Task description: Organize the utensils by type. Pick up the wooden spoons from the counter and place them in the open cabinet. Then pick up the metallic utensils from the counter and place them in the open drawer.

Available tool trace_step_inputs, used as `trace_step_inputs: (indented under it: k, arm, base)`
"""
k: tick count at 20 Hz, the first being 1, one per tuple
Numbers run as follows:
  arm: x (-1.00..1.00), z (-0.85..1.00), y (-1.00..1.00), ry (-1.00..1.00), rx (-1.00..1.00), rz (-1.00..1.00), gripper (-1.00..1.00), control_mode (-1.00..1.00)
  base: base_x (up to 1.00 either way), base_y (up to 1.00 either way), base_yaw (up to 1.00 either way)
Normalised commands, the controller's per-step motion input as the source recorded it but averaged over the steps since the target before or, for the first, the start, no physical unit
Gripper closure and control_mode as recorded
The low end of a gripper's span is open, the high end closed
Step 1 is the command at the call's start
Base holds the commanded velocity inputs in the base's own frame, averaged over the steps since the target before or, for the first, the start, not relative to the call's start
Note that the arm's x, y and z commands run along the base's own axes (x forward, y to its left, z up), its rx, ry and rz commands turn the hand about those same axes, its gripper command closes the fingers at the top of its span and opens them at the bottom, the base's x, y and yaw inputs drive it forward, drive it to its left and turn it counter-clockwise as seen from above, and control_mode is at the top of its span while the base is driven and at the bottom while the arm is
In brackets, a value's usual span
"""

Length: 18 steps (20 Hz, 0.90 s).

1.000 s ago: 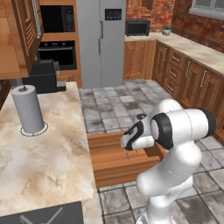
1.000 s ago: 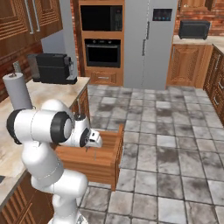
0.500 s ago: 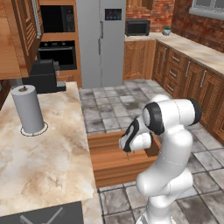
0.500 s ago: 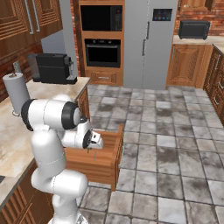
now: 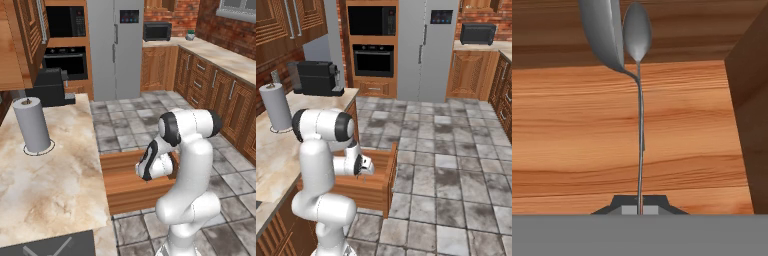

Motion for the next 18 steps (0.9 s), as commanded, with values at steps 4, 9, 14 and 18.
trace_step_inputs:
  k: [4,9,14,18]
  arm:
    - [0.05,-0.08,0.05,-0.05,0.00,0.00,1.00,-1.00]
    - [0.08,-0.11,0.10,-0.01,0.00,0.00,1.00,-1.00]
    - [0.06,-0.29,0.12,0.00,0.00,0.00,1.00,-1.00]
    - [0.08,-0.16,0.10,-0.01,0.00,0.00,1.00,-1.00]
  base:
    - [0.00,0.00,0.00]
    - [0.00,0.00,0.00]
    - [0.00,0.00,0.00]
    - [0.00,0.00,0.00]
